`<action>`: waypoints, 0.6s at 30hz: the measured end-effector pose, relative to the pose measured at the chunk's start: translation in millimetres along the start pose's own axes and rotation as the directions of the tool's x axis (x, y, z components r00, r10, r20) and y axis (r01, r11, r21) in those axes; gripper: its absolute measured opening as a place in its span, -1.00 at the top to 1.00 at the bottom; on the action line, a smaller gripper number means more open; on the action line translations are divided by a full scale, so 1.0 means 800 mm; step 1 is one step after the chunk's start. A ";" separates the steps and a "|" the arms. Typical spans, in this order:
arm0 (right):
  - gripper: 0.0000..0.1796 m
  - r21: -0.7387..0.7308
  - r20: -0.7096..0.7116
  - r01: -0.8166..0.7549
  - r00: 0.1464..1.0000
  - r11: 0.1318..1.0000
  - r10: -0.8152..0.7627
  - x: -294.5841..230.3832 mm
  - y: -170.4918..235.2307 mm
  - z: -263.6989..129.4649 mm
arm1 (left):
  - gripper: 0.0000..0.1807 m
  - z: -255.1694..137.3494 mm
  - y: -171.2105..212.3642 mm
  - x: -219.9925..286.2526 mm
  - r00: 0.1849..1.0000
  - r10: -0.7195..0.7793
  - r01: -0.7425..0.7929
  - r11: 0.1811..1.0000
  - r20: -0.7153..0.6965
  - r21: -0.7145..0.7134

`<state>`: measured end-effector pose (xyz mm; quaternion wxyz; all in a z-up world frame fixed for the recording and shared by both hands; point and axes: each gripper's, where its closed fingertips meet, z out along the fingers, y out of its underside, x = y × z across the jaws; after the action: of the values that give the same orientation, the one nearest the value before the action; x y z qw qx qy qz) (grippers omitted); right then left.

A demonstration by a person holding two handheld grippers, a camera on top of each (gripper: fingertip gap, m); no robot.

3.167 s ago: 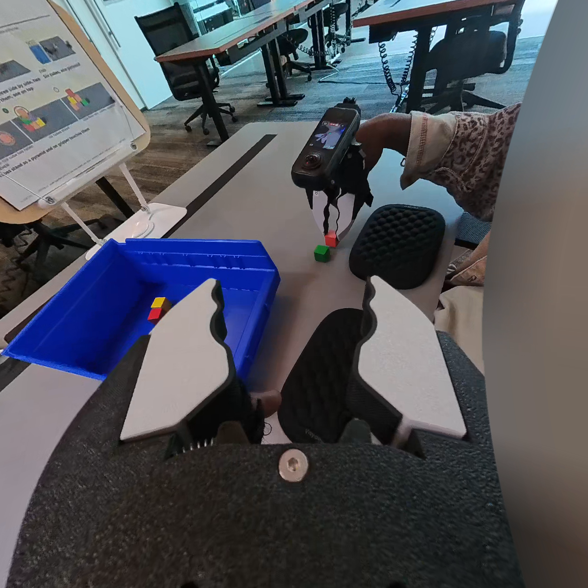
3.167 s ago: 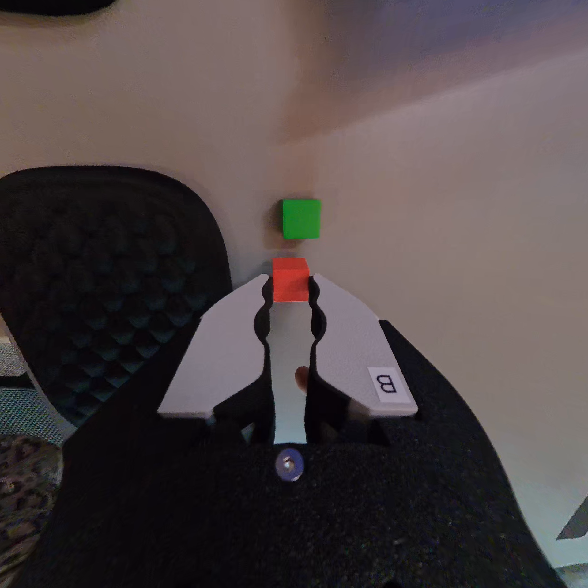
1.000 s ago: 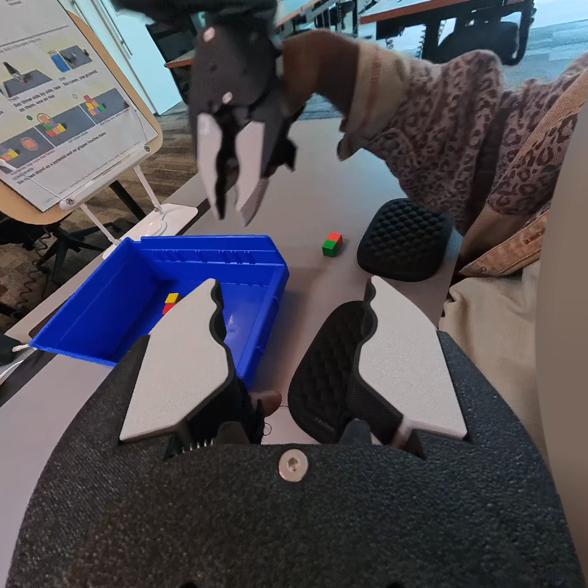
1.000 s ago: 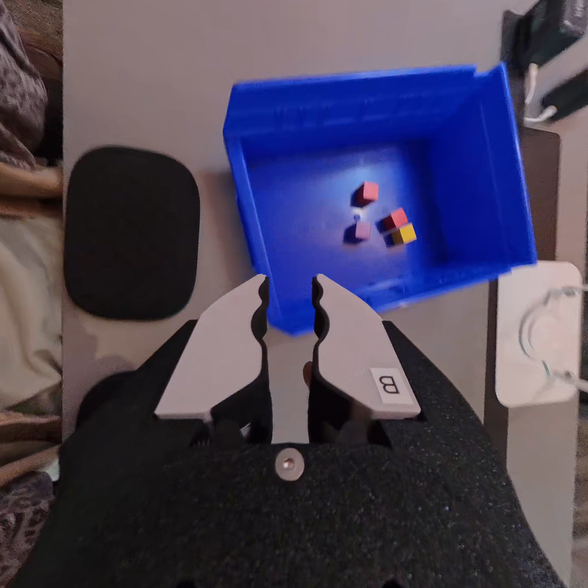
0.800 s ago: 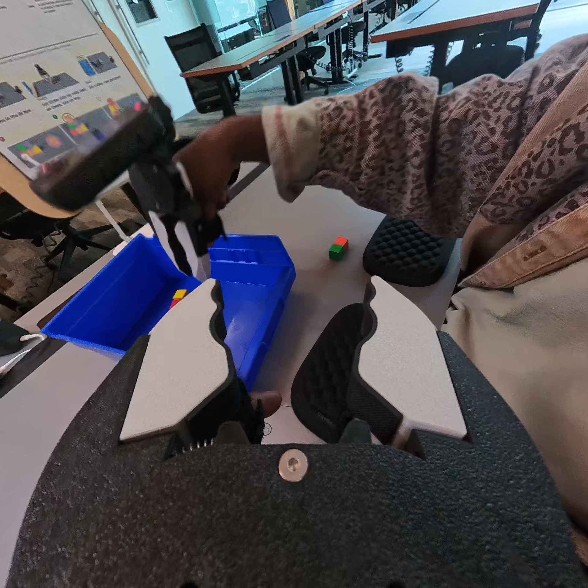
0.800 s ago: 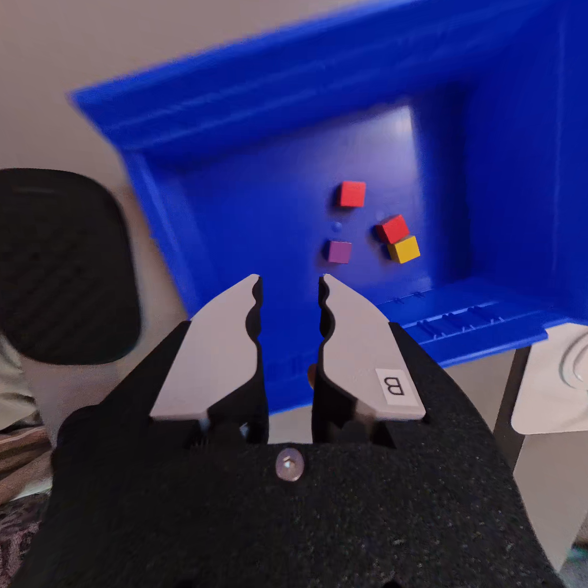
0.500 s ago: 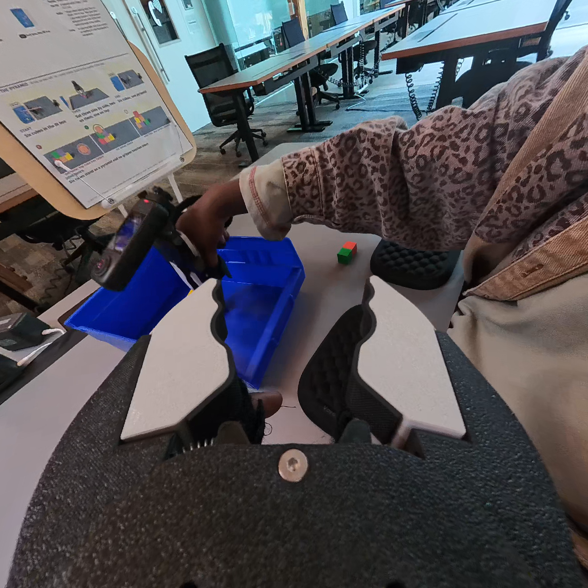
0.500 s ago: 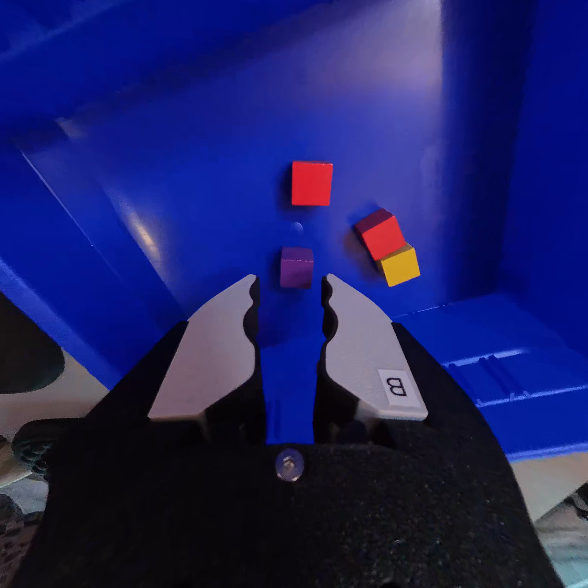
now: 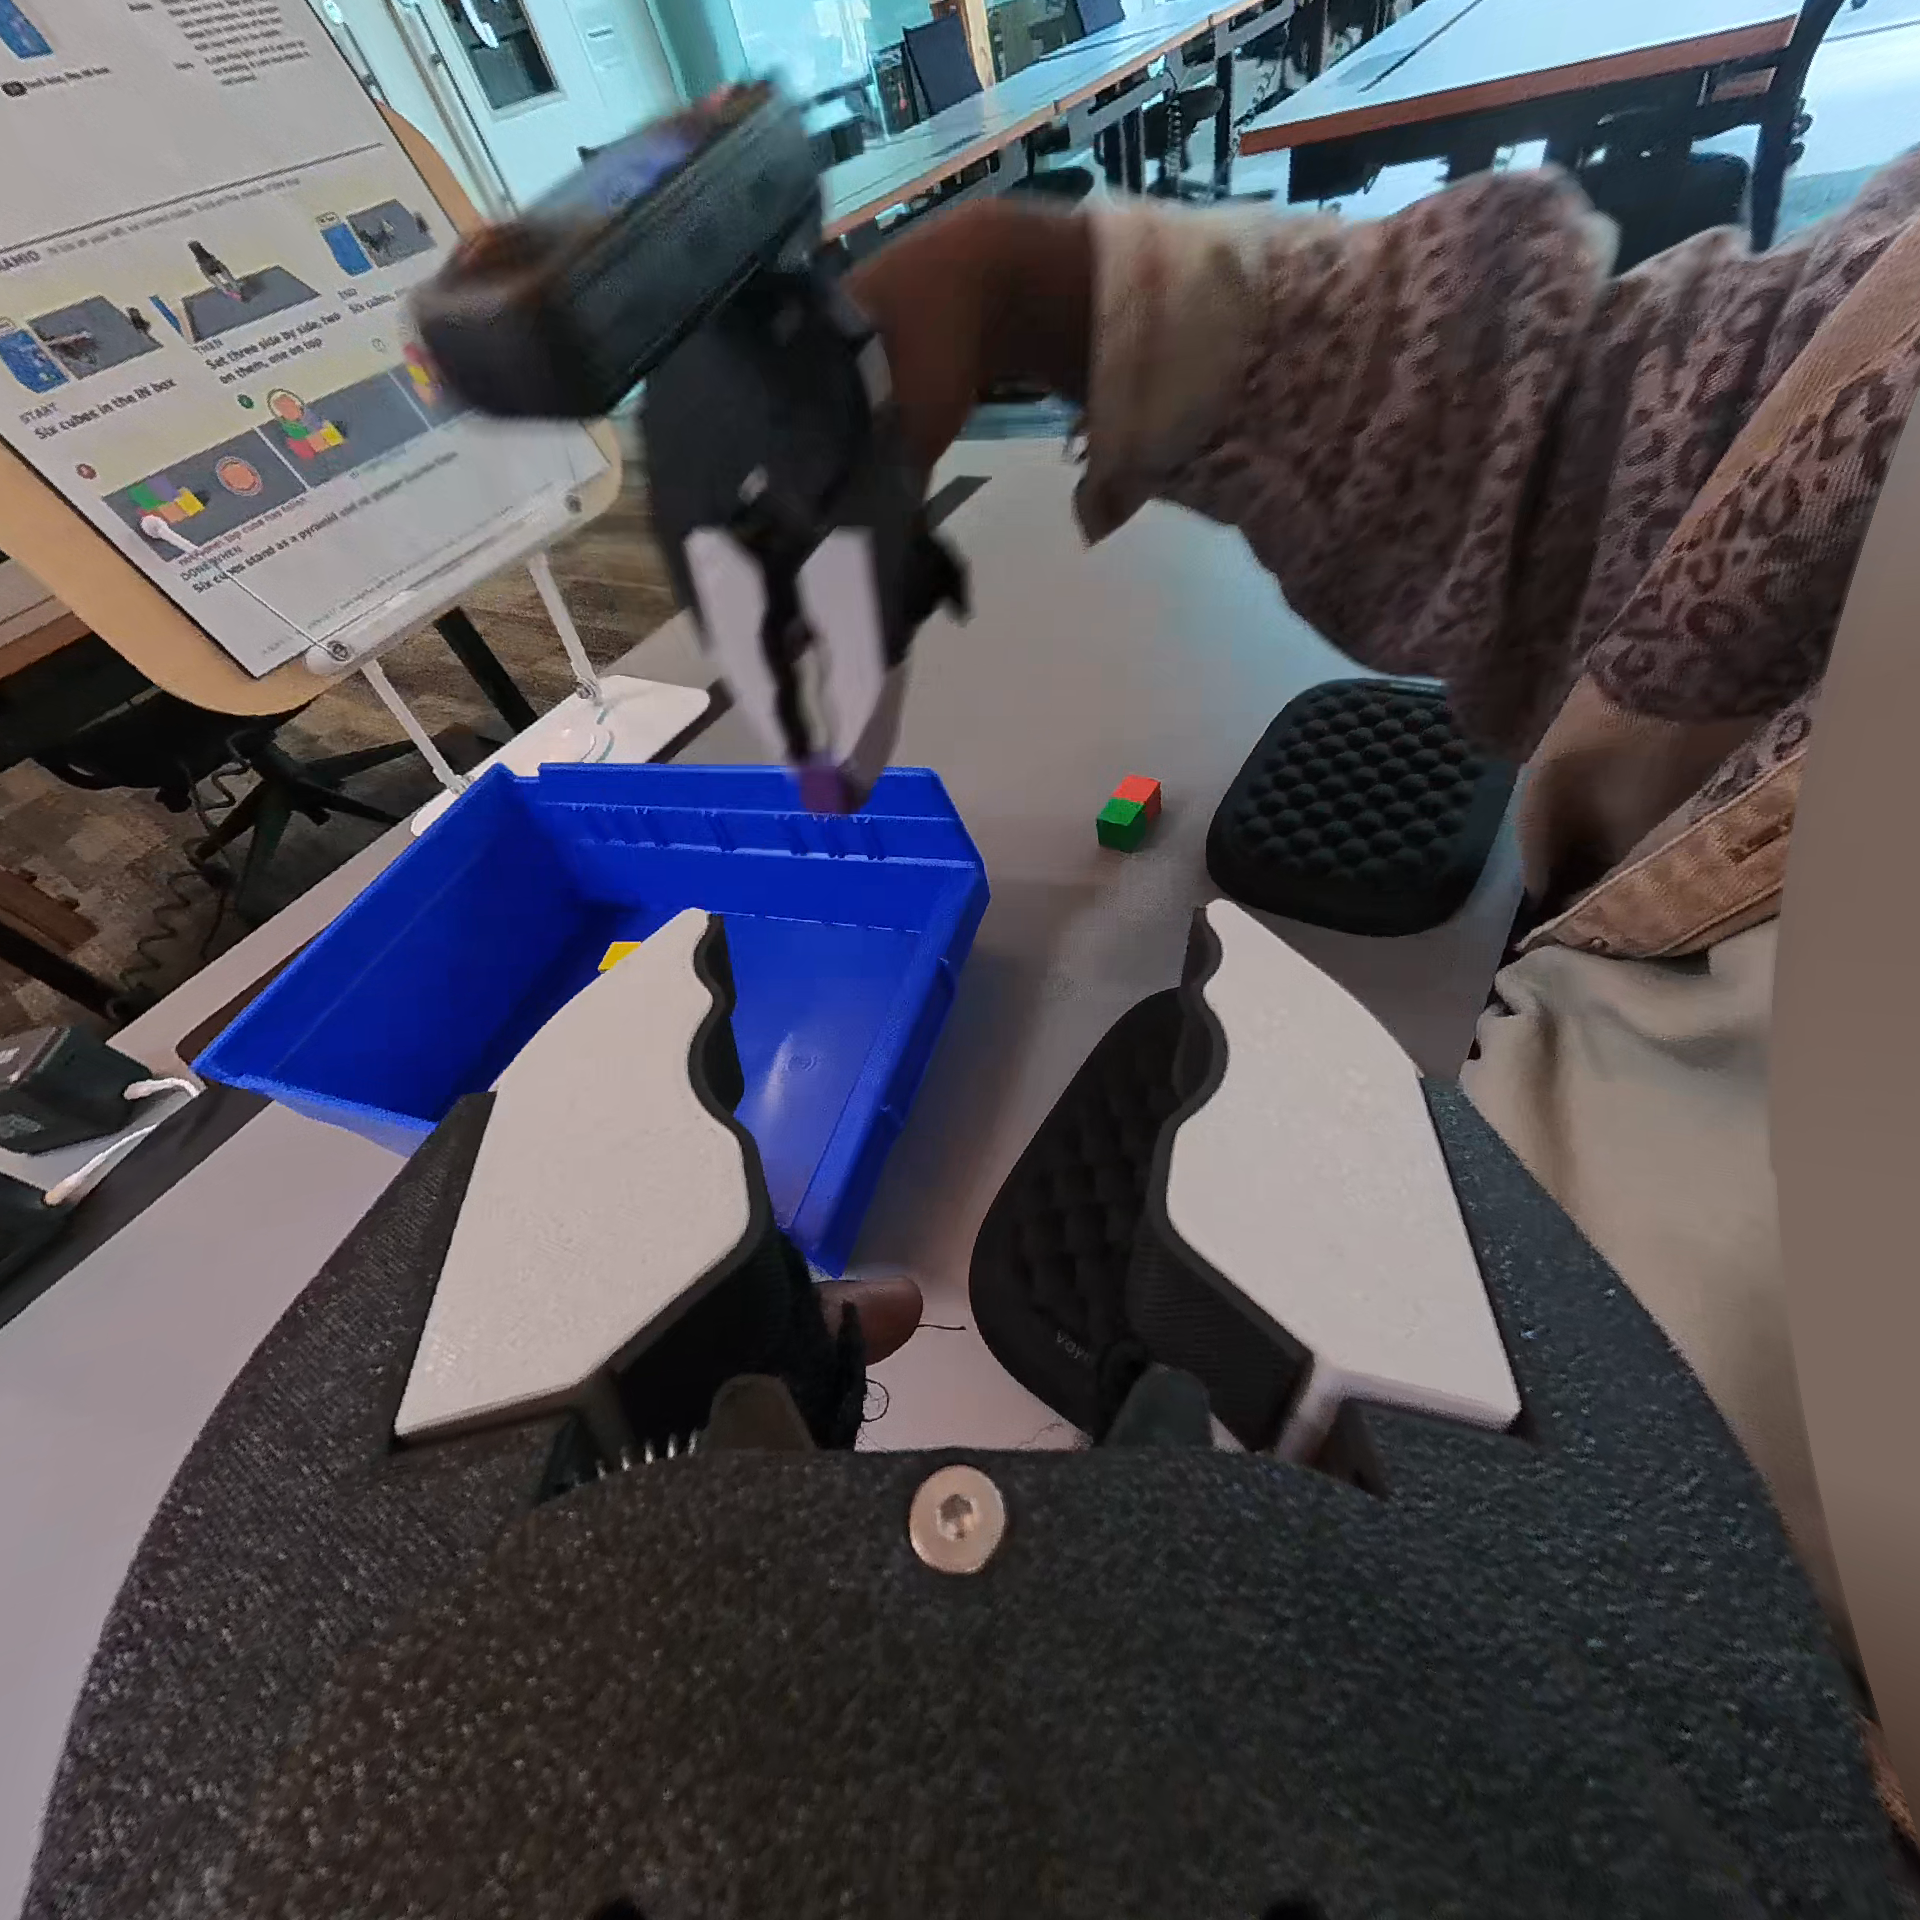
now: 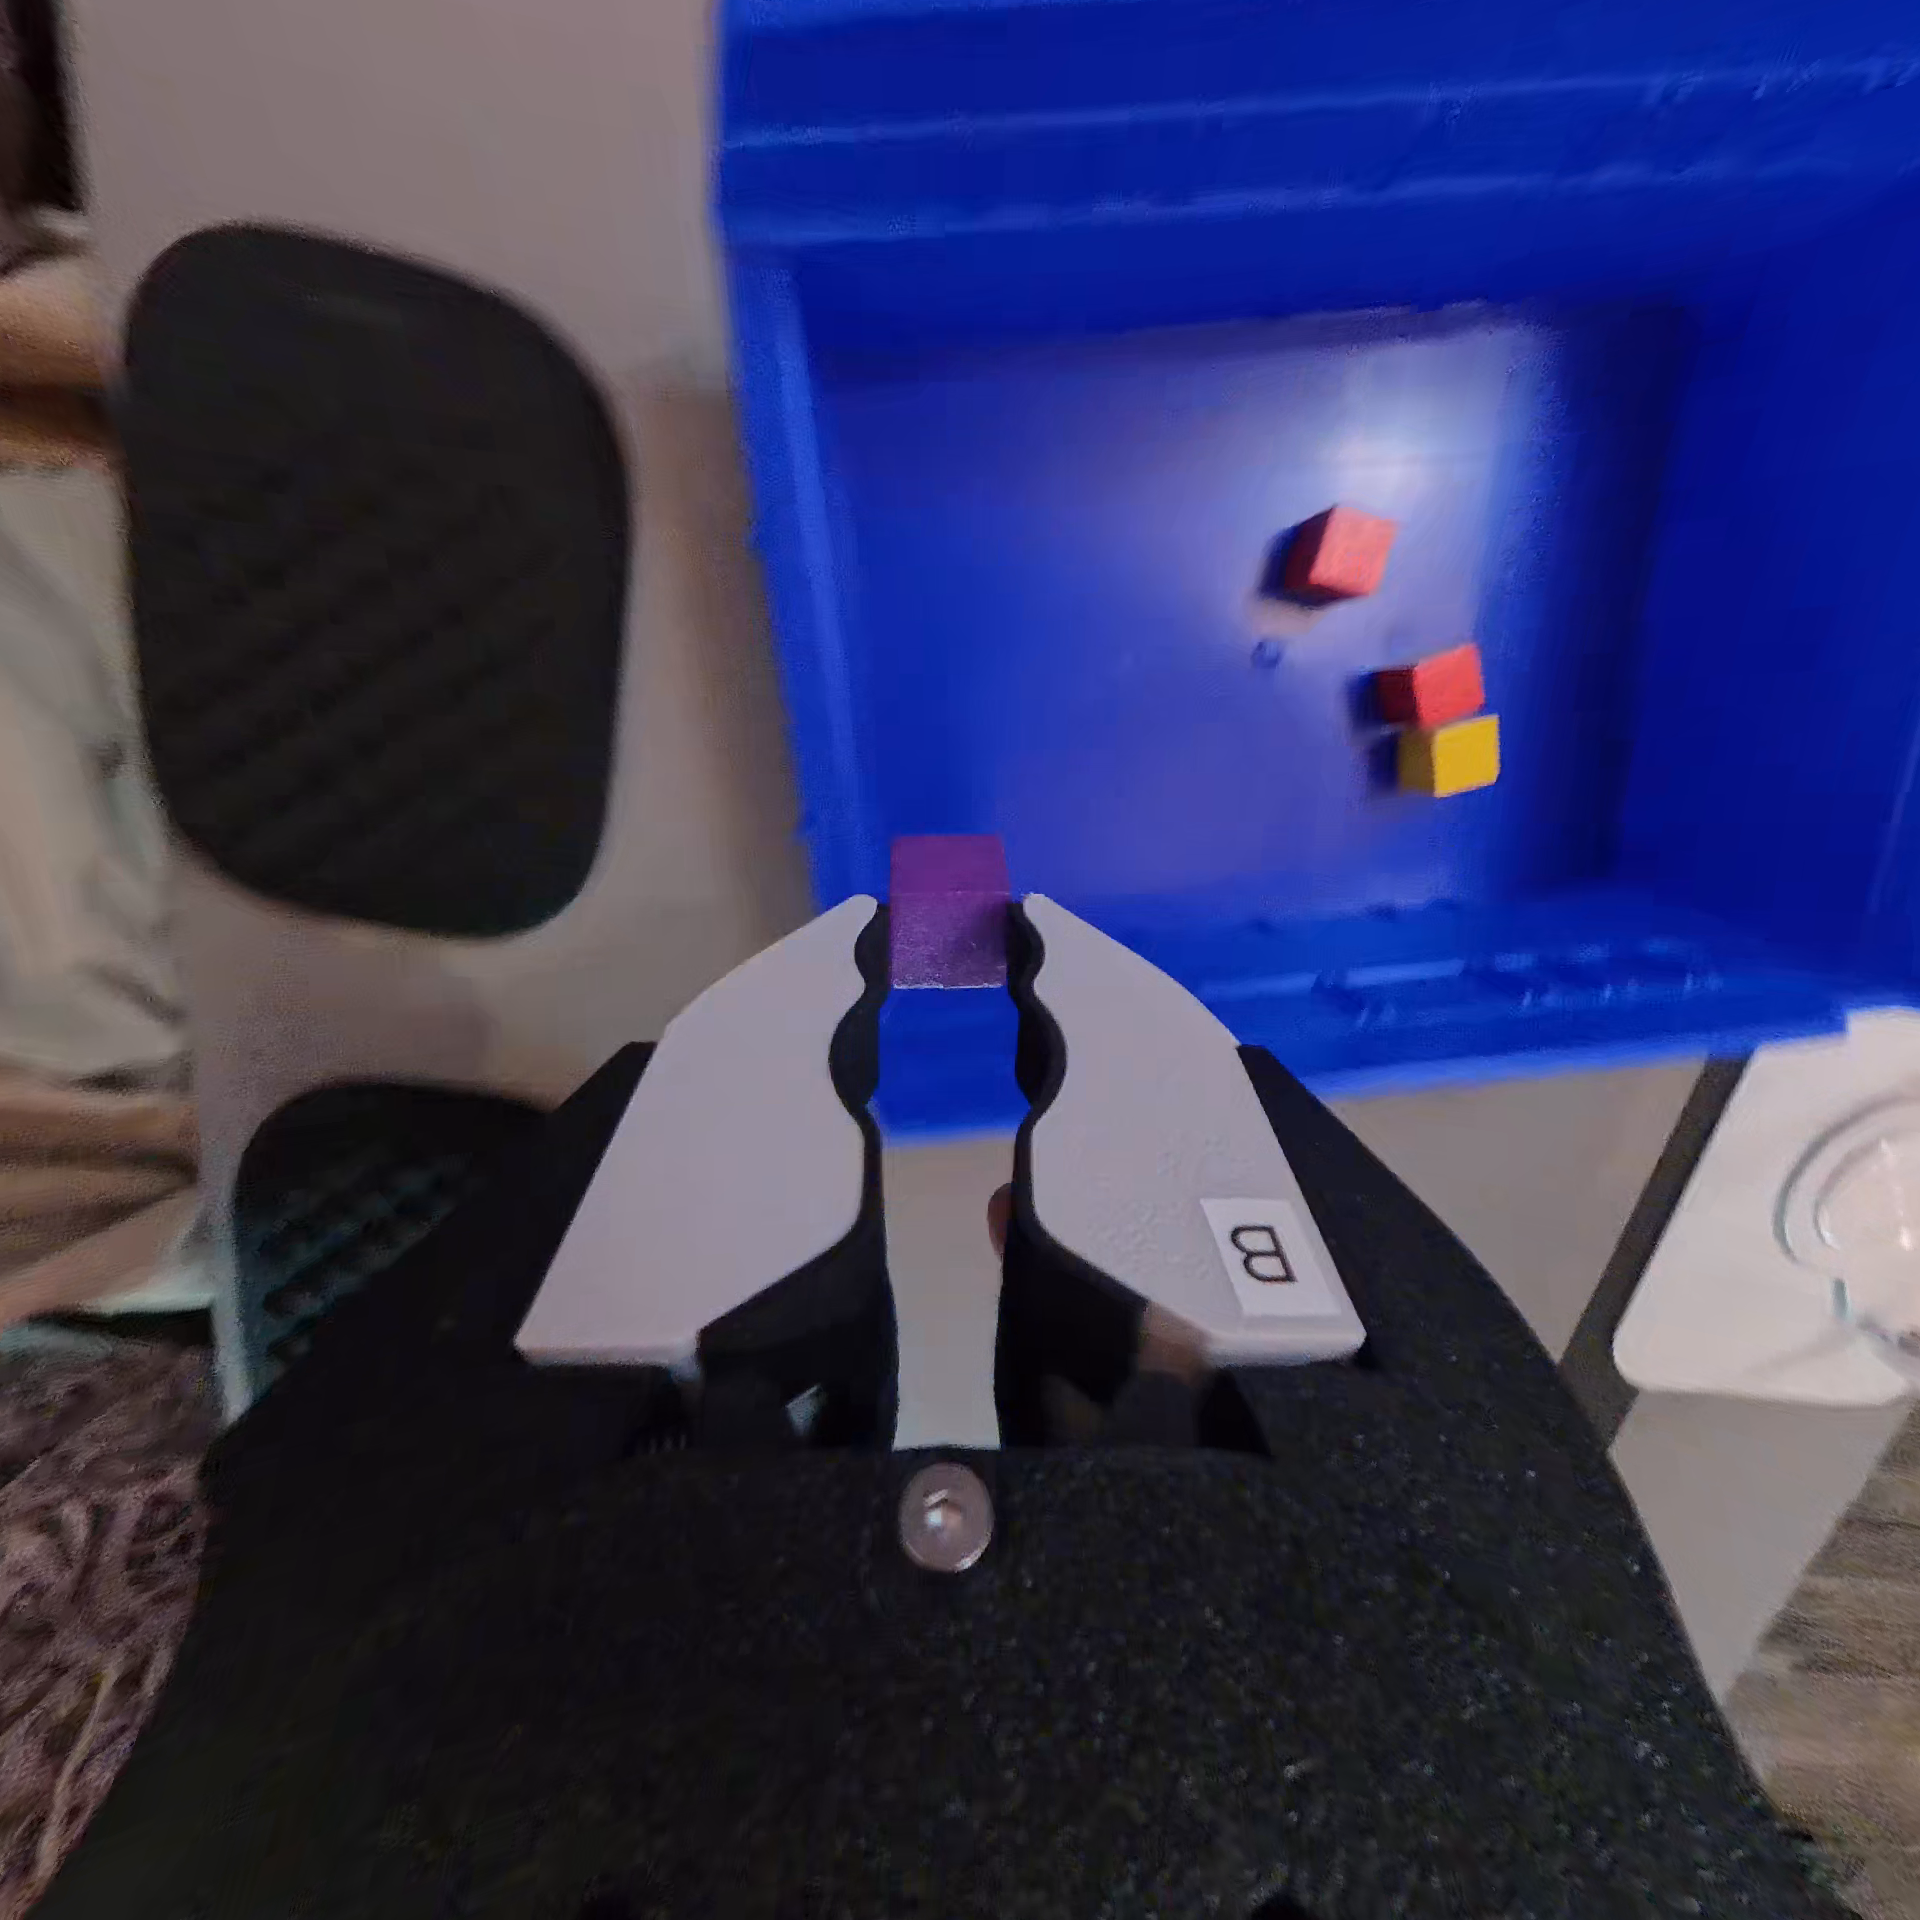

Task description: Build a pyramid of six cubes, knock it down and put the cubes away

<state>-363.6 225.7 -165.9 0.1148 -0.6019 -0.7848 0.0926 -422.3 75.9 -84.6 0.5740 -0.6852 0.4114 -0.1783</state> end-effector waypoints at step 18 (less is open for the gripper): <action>0.77 -0.300 -0.019 -0.141 0.990 0.944 0.142 -0.115 0.260 0.054 | 0.09 0.011 -0.003 0.011 1.000 0.025 -0.025 0.999 -0.001 -0.035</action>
<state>-161.5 190.2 -272.4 0.0140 -0.6670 -0.7447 -0.0187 -409.7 74.8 -86.9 0.5640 -0.6899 0.4232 -0.1637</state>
